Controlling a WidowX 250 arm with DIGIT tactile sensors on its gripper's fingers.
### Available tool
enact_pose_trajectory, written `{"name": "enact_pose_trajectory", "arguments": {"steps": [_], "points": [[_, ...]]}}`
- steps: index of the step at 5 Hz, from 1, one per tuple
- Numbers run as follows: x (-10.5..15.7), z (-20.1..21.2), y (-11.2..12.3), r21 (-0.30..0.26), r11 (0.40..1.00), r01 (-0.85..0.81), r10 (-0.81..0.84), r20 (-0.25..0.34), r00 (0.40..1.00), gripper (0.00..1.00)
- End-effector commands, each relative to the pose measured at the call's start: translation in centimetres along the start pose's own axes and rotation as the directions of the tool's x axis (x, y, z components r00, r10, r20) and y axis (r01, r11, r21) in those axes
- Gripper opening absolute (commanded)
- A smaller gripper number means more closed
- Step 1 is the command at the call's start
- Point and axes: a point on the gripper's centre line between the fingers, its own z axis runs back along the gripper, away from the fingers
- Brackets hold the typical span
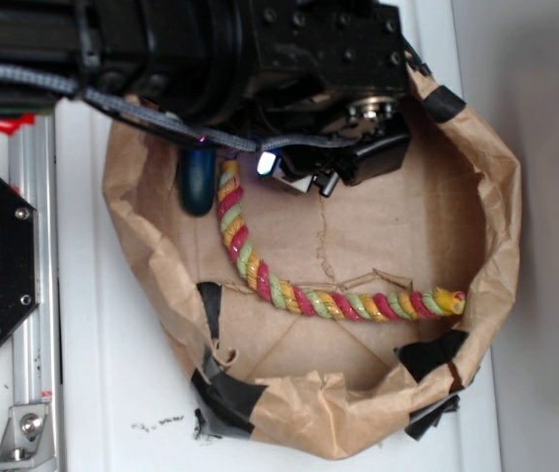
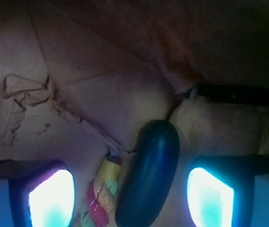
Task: Grab the plastic pickle.
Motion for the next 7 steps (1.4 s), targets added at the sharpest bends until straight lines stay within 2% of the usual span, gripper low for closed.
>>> {"name": "enact_pose_trajectory", "arguments": {"steps": [1, 2, 3, 4, 6, 7], "points": [[0.6, 0.5, 1.7, -0.029, 0.999, -0.034, 0.035, 0.017, 0.999, 1.00], [1.2, -0.9, 1.8, -0.078, 0.996, -0.035, 0.038, 0.029, 0.999, 1.00], [0.7, -0.6, 1.9, -0.108, 0.994, -0.023, 0.029, 0.055, 0.998, 1.00], [0.2, -0.9, 2.8, -0.181, 0.982, 0.055, -0.034, 0.118, 0.992, 1.00], [0.3, -1.3, 4.1, -0.191, 0.979, 0.067, -0.038, 0.148, 0.988, 1.00], [0.4, -1.7, 3.9, -0.203, 0.973, 0.106, -0.074, 0.160, 0.984, 1.00]]}}
